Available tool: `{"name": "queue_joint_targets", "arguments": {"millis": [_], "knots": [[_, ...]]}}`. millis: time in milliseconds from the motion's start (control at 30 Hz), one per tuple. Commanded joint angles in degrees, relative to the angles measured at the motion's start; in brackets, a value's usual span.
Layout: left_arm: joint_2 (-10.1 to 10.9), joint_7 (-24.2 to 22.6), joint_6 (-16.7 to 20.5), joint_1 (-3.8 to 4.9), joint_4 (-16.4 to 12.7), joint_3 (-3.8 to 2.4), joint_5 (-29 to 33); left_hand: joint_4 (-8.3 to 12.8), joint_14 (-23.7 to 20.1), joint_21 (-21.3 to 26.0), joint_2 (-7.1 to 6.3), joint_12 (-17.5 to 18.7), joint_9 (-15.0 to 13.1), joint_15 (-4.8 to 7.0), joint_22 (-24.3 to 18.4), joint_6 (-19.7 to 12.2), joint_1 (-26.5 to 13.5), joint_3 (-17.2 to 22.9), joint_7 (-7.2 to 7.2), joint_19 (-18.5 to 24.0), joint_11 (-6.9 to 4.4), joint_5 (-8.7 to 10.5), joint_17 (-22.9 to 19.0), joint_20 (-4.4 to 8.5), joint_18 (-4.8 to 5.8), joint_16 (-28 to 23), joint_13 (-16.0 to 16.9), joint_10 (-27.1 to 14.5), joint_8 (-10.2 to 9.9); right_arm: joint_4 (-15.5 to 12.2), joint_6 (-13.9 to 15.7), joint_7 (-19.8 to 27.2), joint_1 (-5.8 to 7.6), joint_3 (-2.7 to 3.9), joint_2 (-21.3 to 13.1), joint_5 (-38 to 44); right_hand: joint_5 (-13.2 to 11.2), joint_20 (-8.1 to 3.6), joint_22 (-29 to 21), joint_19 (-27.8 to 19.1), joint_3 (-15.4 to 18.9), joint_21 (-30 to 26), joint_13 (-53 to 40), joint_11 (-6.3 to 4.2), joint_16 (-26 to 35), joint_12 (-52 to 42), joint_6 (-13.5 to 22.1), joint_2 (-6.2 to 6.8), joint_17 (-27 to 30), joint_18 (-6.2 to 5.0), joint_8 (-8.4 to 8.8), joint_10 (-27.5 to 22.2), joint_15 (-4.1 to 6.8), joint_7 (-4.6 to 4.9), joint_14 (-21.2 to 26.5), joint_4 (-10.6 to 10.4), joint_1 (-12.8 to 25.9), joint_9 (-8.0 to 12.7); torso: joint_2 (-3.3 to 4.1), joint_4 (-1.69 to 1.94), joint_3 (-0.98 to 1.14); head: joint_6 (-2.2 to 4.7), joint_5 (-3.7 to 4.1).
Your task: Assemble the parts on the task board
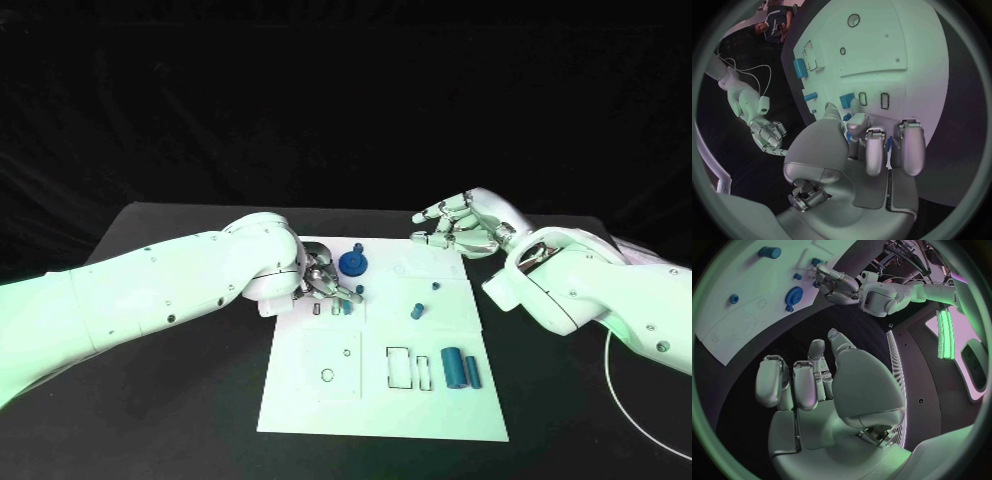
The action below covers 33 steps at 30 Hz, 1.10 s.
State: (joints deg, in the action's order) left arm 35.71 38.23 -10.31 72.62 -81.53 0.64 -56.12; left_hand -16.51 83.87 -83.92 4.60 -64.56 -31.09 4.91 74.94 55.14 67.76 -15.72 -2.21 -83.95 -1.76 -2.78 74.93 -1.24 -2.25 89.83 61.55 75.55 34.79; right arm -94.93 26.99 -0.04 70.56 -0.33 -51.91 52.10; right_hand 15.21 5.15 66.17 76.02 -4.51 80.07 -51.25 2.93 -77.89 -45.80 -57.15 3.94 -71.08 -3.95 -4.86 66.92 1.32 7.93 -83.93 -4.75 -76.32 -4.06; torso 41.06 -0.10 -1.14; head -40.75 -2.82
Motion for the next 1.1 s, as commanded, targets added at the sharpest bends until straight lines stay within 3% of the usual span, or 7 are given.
{"name": "queue_joint_targets", "arguments": {"millis": [33,567,1100], "knots": [[-0.5,0.6,-3.0,0.14,0.4,0.02,-0.4,0.2,6.1,-0.3,0.56,-0.2,-0.2,0.36,6.7,-0.4,0.3,-0.1,0.02,-3.3,-0.03,-0.04,15.1,0.34,0.39,0.2,0.1,0.3,0.5,0.0,-1.2,-0.5,0.02,0.01,0.1,0.4,0.3,-0.15,-0.1,-0.4,0.2,-0.4,0.0,-0.02,0.2,-0.1,-0.4,0.34,0.1,-1.1,-0.22,0.3,-0.01,0.03,-2.3,0.0,-0.1,-0.1,-0.04,-0.01,-0.03,-0.19,-0.02],[-1.7,0.7,-3.8,0.19,1.4,0.09,-0.2,0.8,6.1,-0.7,1.55,-0.5,-2.0,0.39,7.3,-1.1,2.1,0.7,0.1,-3.4,-0.11,-0.08,15.1,0.36,0.48,0.2,0.4,0.3,1.6,0.4,-2.0,-0.5,-0.01,-0.01,0.5,0.4,0.4,-0.16,-0.1,-0.4,0.3,-0.4,0.1,-0.02,0.2,-0.1,-0.4,0.34,0.1,-1.11,-0.24,0.4,0.0,0.03,-2.3,0.0,0.0,-0.1,-0.01,0.02,0.01,-0.64,-0.04],[-2.5,0.6,-4.9,0.19,2.5,0.18,-0.2,2.4,6.1,-0.7,3.28,-0.4,-3.9,0.51,7.5,-2.2,5.8,4.6,0.24,-3.4,-0.24,-0.14,15.1,0.45,0.49,0.2,0.3,0.2,2.2,0.6,-2.8,-0.6,-0.05,-0.03,0.7,0.4,0.5,-0.17,-0.1,-0.4,0.4,-0.4,0.1,-0.03,0.3,-0.2,-0.5,0.29,0.2,-1.12,-0.26,0.4,0.01,0.01,-2.3,-0.1,0.1,-0.1,0.01,0.0,0.03,-1.03,0.09]]}}
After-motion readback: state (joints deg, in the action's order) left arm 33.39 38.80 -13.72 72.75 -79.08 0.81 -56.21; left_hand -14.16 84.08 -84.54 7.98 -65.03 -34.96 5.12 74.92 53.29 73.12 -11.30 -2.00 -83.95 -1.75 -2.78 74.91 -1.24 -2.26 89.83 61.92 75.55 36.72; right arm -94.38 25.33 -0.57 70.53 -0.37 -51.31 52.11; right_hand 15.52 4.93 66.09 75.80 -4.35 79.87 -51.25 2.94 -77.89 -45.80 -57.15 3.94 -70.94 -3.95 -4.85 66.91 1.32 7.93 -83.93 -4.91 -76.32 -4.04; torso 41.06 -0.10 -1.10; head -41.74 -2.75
